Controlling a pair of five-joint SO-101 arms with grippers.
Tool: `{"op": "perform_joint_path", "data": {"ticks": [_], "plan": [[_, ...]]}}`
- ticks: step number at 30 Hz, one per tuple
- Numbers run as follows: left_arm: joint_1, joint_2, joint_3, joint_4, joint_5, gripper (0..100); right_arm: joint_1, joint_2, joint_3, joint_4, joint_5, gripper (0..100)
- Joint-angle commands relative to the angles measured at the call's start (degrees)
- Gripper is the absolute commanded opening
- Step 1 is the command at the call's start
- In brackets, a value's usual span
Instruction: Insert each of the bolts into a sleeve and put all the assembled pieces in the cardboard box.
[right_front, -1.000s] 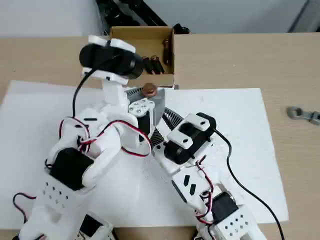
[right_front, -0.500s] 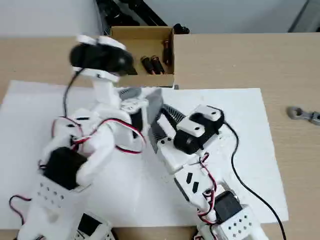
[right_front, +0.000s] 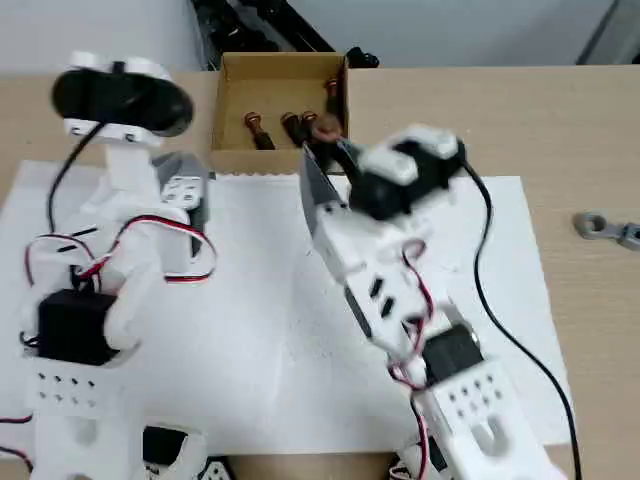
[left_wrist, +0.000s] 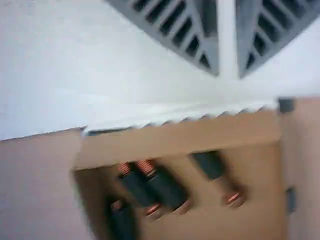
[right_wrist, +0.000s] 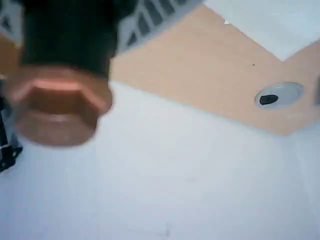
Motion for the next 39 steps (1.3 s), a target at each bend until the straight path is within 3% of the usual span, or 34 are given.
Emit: {"op": "perform_joint_path", "data": {"ticks": [1,14,24,33,39], "plan": [[-4.22,-0.35,-2.24,3.25,-2.20,1,1.71,10.42,-11.16,-0.31,-0.70,0.2],[-12.40,-0.35,-2.24,12.57,-4.84,1,6.37,53.32,-48.18,-0.31,-0.97,0.2],[-12.48,-4.66,-1.98,16.35,-4.84,1,8.57,82.24,-73.14,-0.31,-0.79,0.2],[-12.48,-12.31,7.52,16.00,-4.84,1,8.48,96.48,-81.85,0.31,-0.88,1.5],[-12.48,-18.46,12.62,13.98,-4.84,1,8.48,97.19,-81.76,3.38,-4.48,14.2]]}}
